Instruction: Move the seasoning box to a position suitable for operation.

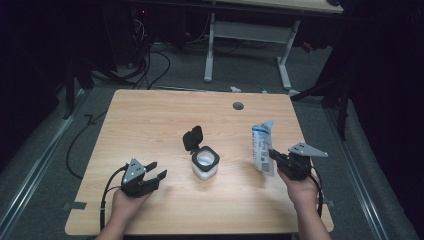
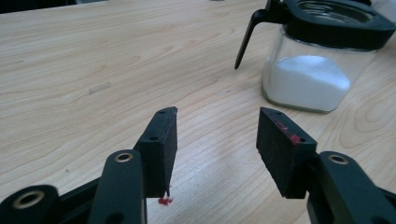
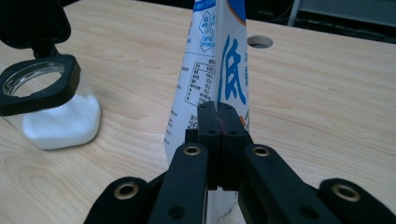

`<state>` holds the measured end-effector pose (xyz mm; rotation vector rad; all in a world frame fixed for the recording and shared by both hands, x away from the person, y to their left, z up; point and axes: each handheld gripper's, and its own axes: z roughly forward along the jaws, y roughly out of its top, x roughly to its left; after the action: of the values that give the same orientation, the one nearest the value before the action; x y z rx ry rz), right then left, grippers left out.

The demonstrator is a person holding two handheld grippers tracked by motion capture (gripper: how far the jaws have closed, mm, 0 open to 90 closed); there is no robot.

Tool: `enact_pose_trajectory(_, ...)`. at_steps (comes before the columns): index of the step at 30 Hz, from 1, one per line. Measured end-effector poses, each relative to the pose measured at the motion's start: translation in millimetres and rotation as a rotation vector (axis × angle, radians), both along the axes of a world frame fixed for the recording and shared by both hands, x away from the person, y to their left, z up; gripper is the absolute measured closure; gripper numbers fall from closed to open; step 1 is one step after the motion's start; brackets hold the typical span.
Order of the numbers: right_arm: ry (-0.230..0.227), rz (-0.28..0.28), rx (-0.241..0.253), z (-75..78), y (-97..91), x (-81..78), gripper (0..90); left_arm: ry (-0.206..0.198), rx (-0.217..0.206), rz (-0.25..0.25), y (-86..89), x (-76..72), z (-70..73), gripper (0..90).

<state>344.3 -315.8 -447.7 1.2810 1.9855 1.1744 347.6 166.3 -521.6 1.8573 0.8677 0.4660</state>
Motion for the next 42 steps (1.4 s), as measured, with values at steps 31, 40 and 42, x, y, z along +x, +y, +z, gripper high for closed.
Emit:
enact_pose_trajectory(31, -0.189, -0.042, 0.074, -33.3, -13.3, -8.3, 89.9, -0.018, 0.010, 0.015, 10.0, -16.0, -0.7, 48.1)
enact_pose_trajectory(40, -0.204, -0.062, 0.091, -36.7, -15.6, 1.7, 89.9, -0.017, 0.010, 0.036, 18.9, -21.7, -1.1, 48.2)
enact_pose_trajectory(42, -0.202, -0.060, 0.091, -38.1, -16.4, 3.9, 89.9, -0.017, 0.010, 0.040, 19.9, -22.5, -1.3, 48.2)
